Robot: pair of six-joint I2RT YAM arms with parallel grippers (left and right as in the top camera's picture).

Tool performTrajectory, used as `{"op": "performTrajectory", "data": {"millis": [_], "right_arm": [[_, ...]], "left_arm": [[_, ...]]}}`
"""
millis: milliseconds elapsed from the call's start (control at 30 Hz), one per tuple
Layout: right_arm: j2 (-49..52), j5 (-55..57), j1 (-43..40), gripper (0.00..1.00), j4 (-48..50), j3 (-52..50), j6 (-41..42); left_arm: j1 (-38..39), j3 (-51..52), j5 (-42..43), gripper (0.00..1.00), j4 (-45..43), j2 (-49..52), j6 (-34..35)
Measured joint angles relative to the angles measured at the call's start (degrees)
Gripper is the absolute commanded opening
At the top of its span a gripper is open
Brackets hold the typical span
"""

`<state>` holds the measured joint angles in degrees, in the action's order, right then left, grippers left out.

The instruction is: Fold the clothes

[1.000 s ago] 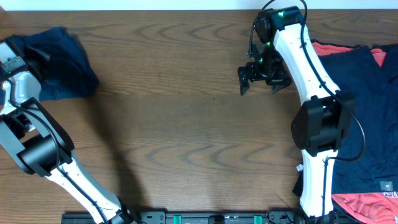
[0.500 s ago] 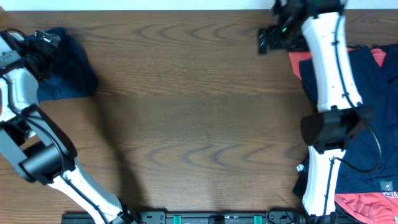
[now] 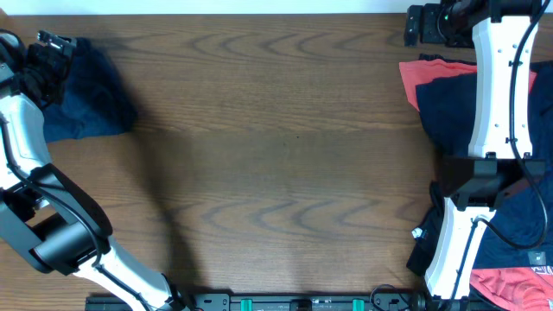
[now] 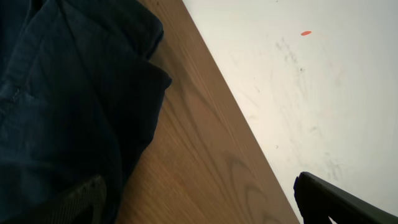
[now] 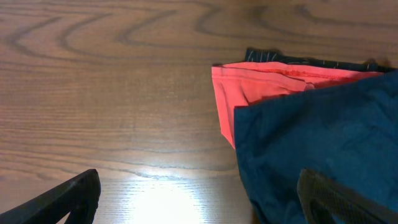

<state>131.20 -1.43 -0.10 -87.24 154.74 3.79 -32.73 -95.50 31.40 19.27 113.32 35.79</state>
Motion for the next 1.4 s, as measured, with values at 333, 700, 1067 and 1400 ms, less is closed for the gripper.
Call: {"op": "performTrajectory", "data": {"millis": [333,700,1067,1400], "right_arm": [[0.0,0.0,0.0,0.99,-0.11,0.0,0.0],[-0.13,0.0,0.0,0.99,-0.13,0.0,-0.02],[-19.89,0.13,0.83,0.99,0.02,-0.44,-0.04],[-53.16,0.17,0.92,0.99,0.2,-9.7,-0.17]], "left_arm": [[0.0,0.0,0.15,0.98,1.36,-0.28,0.0],[1.73,0.0,0.22,0.98,5.53,-0.28,-0.22],[2.62,0.0,0.39,0.98,6.93,-0.28,-0.24],[2.69,0.0,0.39,0.98,11.04,-0.31,-0.26]]}}
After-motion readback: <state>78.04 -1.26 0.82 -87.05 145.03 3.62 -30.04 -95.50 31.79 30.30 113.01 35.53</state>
